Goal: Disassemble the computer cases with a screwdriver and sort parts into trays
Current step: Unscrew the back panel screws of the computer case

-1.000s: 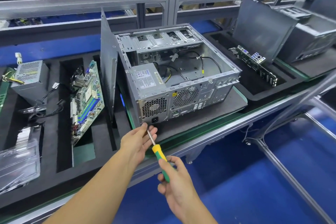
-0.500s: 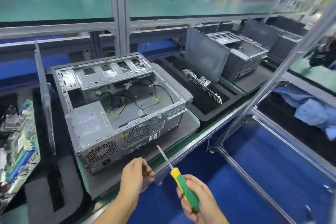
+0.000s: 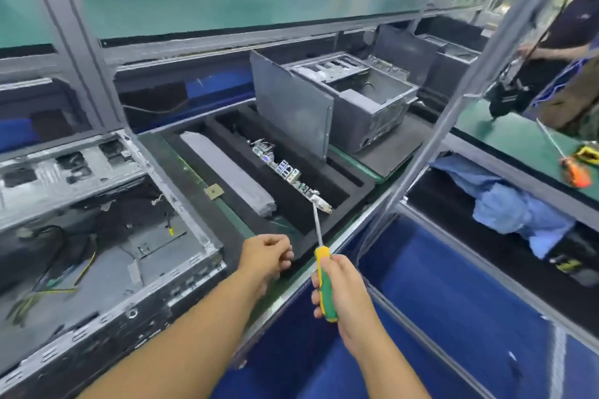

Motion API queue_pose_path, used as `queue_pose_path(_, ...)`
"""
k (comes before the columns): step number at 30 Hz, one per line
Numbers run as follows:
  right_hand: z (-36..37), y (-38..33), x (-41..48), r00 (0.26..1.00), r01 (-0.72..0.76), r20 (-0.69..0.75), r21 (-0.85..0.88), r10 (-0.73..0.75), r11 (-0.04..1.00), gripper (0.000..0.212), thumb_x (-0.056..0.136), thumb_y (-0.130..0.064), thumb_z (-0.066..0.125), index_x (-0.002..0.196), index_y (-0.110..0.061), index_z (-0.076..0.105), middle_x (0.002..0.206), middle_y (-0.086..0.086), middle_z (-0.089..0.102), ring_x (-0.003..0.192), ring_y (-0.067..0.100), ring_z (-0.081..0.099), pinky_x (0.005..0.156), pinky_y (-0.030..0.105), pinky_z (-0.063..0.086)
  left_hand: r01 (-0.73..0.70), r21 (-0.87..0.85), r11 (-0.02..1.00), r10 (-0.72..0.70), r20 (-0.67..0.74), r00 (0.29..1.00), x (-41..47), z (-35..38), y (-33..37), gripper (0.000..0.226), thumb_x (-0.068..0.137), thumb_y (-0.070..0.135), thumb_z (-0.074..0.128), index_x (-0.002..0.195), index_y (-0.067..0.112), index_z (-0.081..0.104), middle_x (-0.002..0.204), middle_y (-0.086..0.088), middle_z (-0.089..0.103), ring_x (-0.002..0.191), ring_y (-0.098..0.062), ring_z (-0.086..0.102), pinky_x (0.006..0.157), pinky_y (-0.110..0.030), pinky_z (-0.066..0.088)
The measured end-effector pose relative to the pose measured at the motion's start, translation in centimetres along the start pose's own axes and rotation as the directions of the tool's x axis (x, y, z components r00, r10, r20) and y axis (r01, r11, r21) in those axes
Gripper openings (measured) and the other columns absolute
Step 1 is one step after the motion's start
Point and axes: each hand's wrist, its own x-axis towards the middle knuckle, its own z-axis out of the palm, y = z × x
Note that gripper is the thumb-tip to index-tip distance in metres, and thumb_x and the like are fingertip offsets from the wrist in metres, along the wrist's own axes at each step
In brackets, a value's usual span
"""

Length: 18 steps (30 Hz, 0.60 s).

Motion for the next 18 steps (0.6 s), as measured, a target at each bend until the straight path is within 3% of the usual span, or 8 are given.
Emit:
queue_pose_path(5, -3.0, -3.8, 6.3, 0.999, 0.013, 0.035, -0.127, -0.009, 0.992, 0.027, 0.100, -0.045, 0.056, 0.092, -0.019, 0.059, 0.068, -0.002, 0.054, 0.054, 0.018, 0.049, 0.046, 0.029, 0.042, 0.112, 0.043, 0.993, -0.104, -0.143, 0.984, 6.5, 3.4, 1.1, 0.011, 0.092, -0.004, 0.062, 0.100, 0.003, 0.067, 0.087, -0.014, 0.068, 0.063, -0.014, 0.063, 0.053, -0.020, 0.053)
queue_pose_path(9, -4.0, -5.7, 9.1, 0.998, 0.026, 0.066, -0.178, -0.014, 0.984, 0.024, 0.100, -0.039, 0.056, 0.094, -0.016, 0.060, 0.067, -0.001, 0.053, 0.052, 0.017, 0.047, 0.045, 0.030, 0.042, 0.190, 0.263, 0.946, -0.142, -0.191, 0.971, 8.1, 3.9, 1.7, 0.043, 0.092, -0.002, 0.053, 0.132, 0.011, 0.060, 0.112, -0.015, 0.069, 0.081, -0.022, 0.066, 0.075, -0.032, 0.059)
queue_pose_path(12, -2.8, -6.6, 10.2, 0.994, 0.046, 0.100, -0.133, -0.032, 0.990, 0.018, 0.101, -0.030, 0.055, 0.101, -0.014, 0.062, 0.066, 0.000, 0.053, 0.049, 0.016, 0.046, 0.043, 0.029, 0.040, 0.111, 0.384, 0.917, -0.056, -0.151, 0.987, 6.2, 3.4, 3.3, 0.054, 0.092, 0.004, 0.044, 0.142, 0.021, 0.054, 0.133, -0.002, 0.063, 0.063, -0.011, 0.058, 0.058, -0.016, 0.048)
queue_pose_path(13, -2.0, -7.0, 10.2, 0.992, 0.057, 0.117, -0.102, -0.045, 0.993, 0.016, 0.101, -0.027, 0.053, 0.102, -0.014, 0.063, 0.067, 0.001, 0.053, 0.048, 0.015, 0.046, 0.042, 0.029, 0.039, 0.062, 0.415, 0.907, -0.010, -0.126, 0.992, 5.2, 3.4, 4.1, 0.051, 0.093, 0.007, 0.044, 0.142, 0.022, 0.054, 0.136, 0.002, 0.061, 0.070, -0.009, 0.062, 0.060, -0.015, 0.047)
queue_pose_path(14, -0.7, -7.3, 9.8, 0.987, 0.068, 0.149, -0.073, -0.057, 0.995, 0.016, 0.102, -0.024, 0.051, 0.101, -0.015, 0.063, 0.067, 0.002, 0.054, 0.048, 0.015, 0.046, 0.042, 0.028, 0.038, 0.017, 0.426, 0.905, 0.029, -0.102, 0.994, 3.9, 2.8, 4.8, 0.048, 0.095, 0.009, 0.044, 0.140, 0.020, 0.056, 0.138, 0.003, 0.060, 0.086, -0.010, 0.065, 0.073, -0.018, 0.051)
queue_pose_path(15, 0.4, -7.7, 9.4, 0.982, 0.085, 0.175, -0.041, -0.077, 0.996, 0.016, 0.103, -0.023, 0.048, 0.101, -0.016, 0.063, 0.068, 0.003, 0.054, 0.047, 0.016, 0.046, 0.042, 0.027, 0.038, -0.011, 0.399, 0.917, 0.042, -0.069, 0.997, 2.6, 2.7, 5.6, 0.044, 0.096, 0.009, 0.045, 0.137, 0.018, 0.059, 0.135, 0.002, 0.062, 0.101, -0.014, 0.066, 0.087, -0.026, 0.054)
queue_pose_path(16, 1.3, -8.0, 9.0, 0.975, 0.107, 0.199, -0.010, -0.103, 0.994, 0.018, 0.103, -0.021, 0.046, 0.102, -0.016, 0.063, 0.068, 0.004, 0.054, 0.047, 0.016, 0.046, 0.042, 0.026, 0.038, -0.025, 0.348, 0.937, 0.041, -0.039, 0.998, 1.5, 2.8, 6.5, 0.040, 0.097, 0.008, 0.045, 0.133, 0.014, 0.061, 0.125, -0.001, 0.068, 0.102, -0.018, 0.067, 0.091, -0.034, 0.055)
queue_pose_path(18, 3.9, -8.5, 7.5, 0.957, 0.136, 0.253, 0.043, -0.143, 0.990, 0.020, 0.100, -0.023, 0.046, 0.108, -0.017, 0.063, 0.067, 0.004, 0.055, 0.047, 0.019, 0.046, 0.042, 0.025, 0.037, -0.031, 0.157, 0.987, 0.028, 0.020, 0.999, -1.3, 1.7, 8.4, 0.033, 0.097, 0.002, 0.046, 0.125, 0.006, 0.062, 0.082, -0.003, 0.070, 0.065, -0.022, 0.066, 0.062, -0.037, 0.058)
